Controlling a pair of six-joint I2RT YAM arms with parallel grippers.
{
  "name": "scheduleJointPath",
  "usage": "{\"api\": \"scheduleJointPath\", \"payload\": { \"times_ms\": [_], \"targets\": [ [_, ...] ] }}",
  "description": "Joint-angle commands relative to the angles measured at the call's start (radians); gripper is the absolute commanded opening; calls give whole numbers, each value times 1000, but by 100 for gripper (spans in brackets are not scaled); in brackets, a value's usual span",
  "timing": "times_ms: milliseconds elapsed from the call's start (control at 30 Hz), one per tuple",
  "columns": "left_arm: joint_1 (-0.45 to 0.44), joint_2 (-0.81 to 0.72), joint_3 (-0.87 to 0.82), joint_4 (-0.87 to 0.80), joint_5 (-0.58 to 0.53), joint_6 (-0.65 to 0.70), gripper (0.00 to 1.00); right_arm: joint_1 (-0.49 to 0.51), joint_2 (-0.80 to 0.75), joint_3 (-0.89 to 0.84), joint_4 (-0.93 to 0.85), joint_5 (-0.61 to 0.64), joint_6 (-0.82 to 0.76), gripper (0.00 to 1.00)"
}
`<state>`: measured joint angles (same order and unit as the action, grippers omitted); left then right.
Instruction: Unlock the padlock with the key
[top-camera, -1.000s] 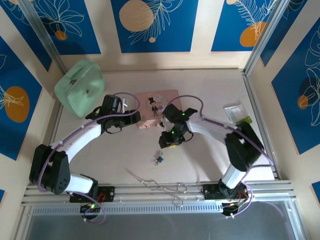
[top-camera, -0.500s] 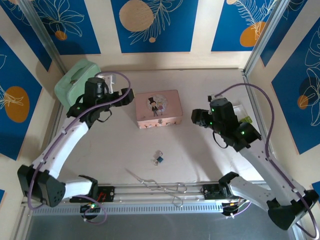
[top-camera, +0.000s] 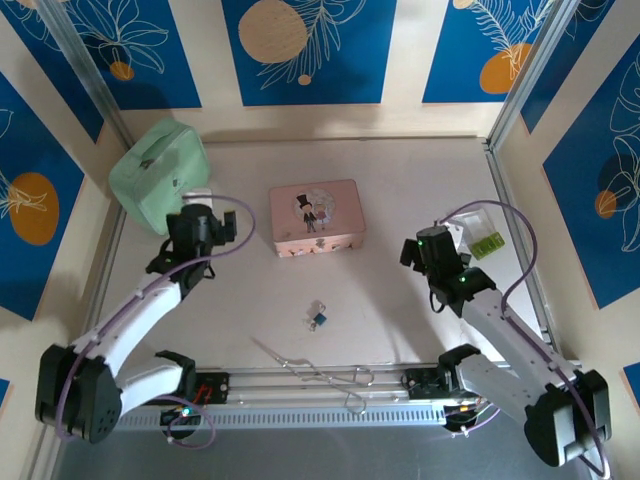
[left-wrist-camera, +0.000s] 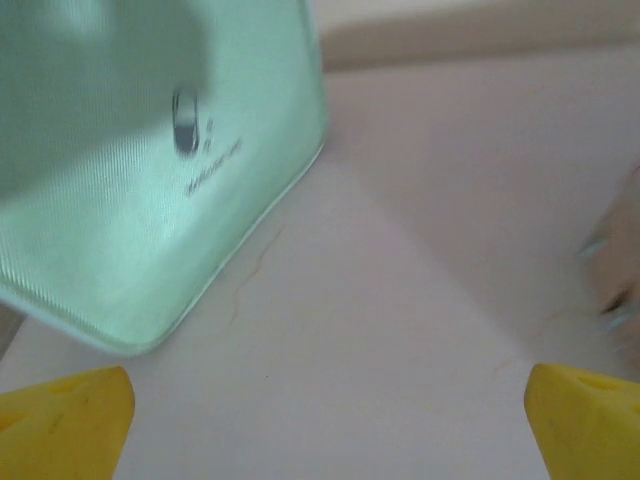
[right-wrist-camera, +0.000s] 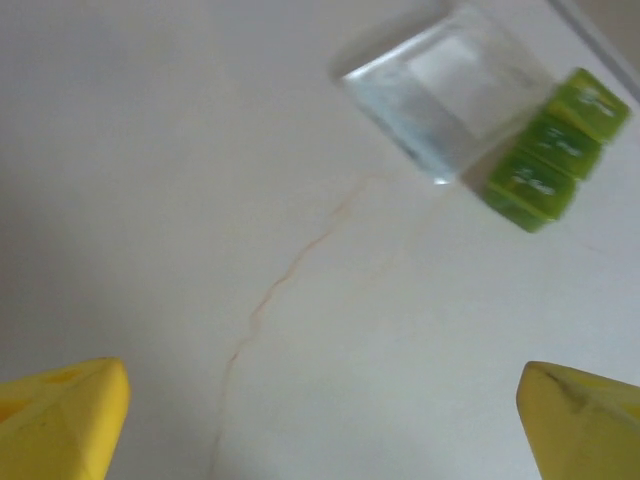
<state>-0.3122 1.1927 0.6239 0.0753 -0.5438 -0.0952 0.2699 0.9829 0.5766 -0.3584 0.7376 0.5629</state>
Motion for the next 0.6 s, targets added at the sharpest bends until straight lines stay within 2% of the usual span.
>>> {"api": "scheduleJointPath", "payload": {
  "times_ms": [0,67,133,167,200,267,300,367,400,433,500,567],
  "targets": [
    [37,112,-4,255,-93,76,100,-124,66,14,114,-26,56,99],
    [61,198,-29,414,-52,127,100,-146,117,23,176,-7,-12,99],
    [72,260,-42,519,-62,201,100,-137,146,8,289,57,-101,99],
    [82,271,-2,431,-65,164,100,-139,158,-15,370,65,-151,99],
    [100,277,12,408,-22,152,100,-144,170,-39,445,59,-189,99],
    [138,283,14,366,125,148,99,-177,208,-96,591,2,-247,99],
    [152,295,-7,394,161,141,99,-192,226,-116,640,-22,-265,99],
    [166,341,-110,604,156,126,100,-211,264,-147,719,-50,-300,99],
    [165,348,-154,702,154,131,100,-214,256,-135,674,-74,-290,99],
    [167,330,-159,668,178,122,100,-219,250,-157,730,-134,-321,99],
    [168,340,-160,692,191,130,100,-222,233,-210,853,-260,-348,99],
    [184,336,-183,725,256,127,100,-219,247,-257,1005,-387,-374,99]
  ]
}}
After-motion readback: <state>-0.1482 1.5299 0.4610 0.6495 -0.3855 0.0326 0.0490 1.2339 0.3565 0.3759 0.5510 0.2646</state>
